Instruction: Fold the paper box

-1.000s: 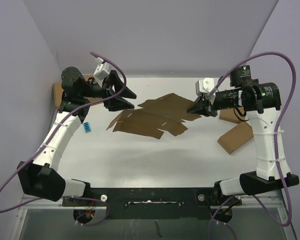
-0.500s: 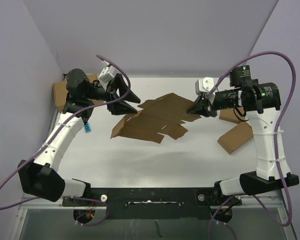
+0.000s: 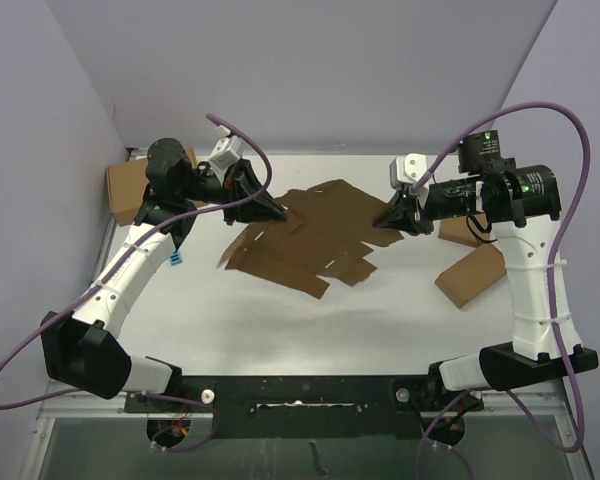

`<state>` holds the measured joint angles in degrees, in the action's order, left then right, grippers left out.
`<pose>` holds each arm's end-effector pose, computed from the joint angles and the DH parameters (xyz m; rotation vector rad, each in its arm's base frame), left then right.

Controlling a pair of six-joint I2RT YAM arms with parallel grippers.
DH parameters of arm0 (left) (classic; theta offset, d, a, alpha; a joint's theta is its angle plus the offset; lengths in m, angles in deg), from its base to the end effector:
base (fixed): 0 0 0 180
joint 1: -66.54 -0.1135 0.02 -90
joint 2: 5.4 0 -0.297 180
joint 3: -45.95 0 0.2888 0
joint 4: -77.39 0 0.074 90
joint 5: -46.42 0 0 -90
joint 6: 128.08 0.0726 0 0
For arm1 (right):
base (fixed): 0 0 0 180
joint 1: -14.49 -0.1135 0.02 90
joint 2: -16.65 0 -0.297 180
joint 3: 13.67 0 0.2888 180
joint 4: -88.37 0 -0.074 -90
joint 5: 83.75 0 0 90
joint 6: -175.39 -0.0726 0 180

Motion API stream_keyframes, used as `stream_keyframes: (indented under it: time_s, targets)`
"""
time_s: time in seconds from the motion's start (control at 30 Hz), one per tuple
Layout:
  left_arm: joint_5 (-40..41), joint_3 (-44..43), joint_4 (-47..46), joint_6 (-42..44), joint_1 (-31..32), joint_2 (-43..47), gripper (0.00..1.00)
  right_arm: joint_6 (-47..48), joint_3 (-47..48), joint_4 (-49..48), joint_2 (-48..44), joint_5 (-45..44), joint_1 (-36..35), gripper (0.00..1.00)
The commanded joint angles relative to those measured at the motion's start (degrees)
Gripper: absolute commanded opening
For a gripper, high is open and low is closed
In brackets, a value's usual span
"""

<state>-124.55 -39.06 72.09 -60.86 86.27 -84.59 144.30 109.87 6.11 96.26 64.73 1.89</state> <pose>0.2915 -0.1807 0.4510 1.2367 1.2569 -1.5126 0.2212 0.1129 0.5156 -1.5152 1.4571 0.7986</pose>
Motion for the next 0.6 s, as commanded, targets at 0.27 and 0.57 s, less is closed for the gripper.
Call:
stream_keyframes:
  time_s: [0.27, 0.57]
  targets:
    - [9.5, 3.4, -12.5, -7.6, -6.3, 3.5, 0.47, -3.2, -2.3, -4.8, -2.2, 1.1, -0.7, 0.00]
    - [35.0, 23.8, -9.3, -16.0, -24.0, 25.6, 0.89, -17.4, -5.3, -12.9, -3.7, 4.5, 3.8, 0.00]
